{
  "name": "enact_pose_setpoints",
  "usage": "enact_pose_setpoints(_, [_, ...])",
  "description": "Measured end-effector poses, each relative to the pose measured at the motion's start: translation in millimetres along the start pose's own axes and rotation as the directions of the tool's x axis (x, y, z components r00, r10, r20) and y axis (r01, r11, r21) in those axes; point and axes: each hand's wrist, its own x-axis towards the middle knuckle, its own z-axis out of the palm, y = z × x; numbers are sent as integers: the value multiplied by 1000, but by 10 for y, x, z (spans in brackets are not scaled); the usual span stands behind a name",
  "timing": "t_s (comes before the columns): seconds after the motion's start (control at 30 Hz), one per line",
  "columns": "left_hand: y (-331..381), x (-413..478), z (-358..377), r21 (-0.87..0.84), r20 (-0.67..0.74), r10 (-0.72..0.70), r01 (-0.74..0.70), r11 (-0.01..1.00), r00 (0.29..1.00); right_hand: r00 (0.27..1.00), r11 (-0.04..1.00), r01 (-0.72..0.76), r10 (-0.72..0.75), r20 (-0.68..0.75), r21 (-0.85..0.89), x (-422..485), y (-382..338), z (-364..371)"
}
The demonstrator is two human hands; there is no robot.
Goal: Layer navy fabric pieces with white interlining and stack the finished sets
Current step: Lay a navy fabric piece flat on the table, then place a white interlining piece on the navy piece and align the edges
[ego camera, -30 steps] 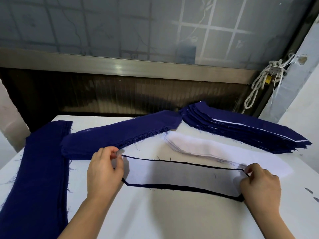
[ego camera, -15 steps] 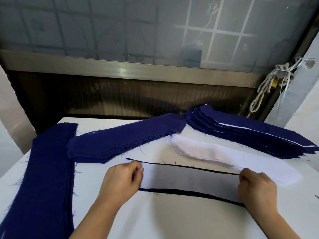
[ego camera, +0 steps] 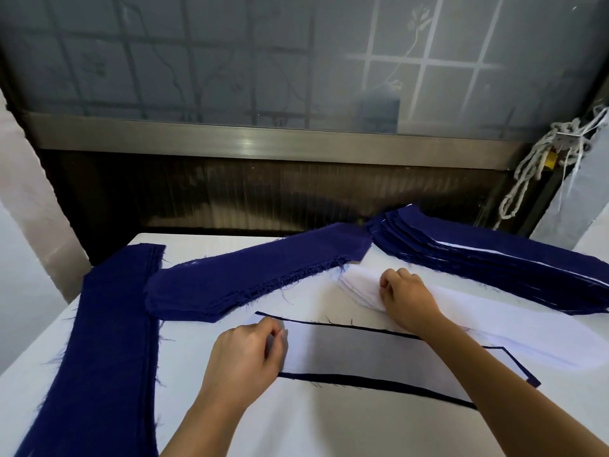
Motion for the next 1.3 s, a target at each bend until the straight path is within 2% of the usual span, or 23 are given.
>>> enact_pose_setpoints(0.1, [16,14,14,-4,14,-1,1,1000,1000,999,1000,-13,13,37,10,37,27,-19])
enact_pose_setpoints(0.3, [19,5,5,-59,27,-82,83,995,996,992,972,-112,97,77,206,61,76,-66])
enact_pose_setpoints(0.43, [10,12,22,-70,56,-99,103,992,994,971,871,-235,185,153,433,46,105,-116])
enact_pose_setpoints(0.57, [25,30,19,-36,84,-88,91,995,993,944,746,-331,252,216,578,30,143,-172])
enact_pose_setpoints(0.67, [43,25,11,-7,74,-55,56,998,996,926,683,-378,289,243,625,21,148,-214])
enact_pose_setpoints(0.8, [59,12,-14,-21,41,-32,33,999,999,930,721,-367,287,229,587,-62,111,-238])
enact_pose_setpoints(0.9, [88,13,-41,-40,2,8,-8,999,1000,957,798,-291,239,166,528,-162,17,-320])
enact_pose_setpoints(1.07, [44,-4,-43,-54,-17,2,-3,999,1000,995,950,-27,57,-87,310,-439,-282,-501])
enact_pose_setpoints(1.2, [19,-8,-34,-115,17,-8,10,993,1000,975,955,187,-153,-161,231,-734,-726,-569])
enact_pose_setpoints(1.3, [-46,-23,-36,-241,-13,-63,58,969,998,950,933,292,-258,-177,208,-935,-1074,-444])
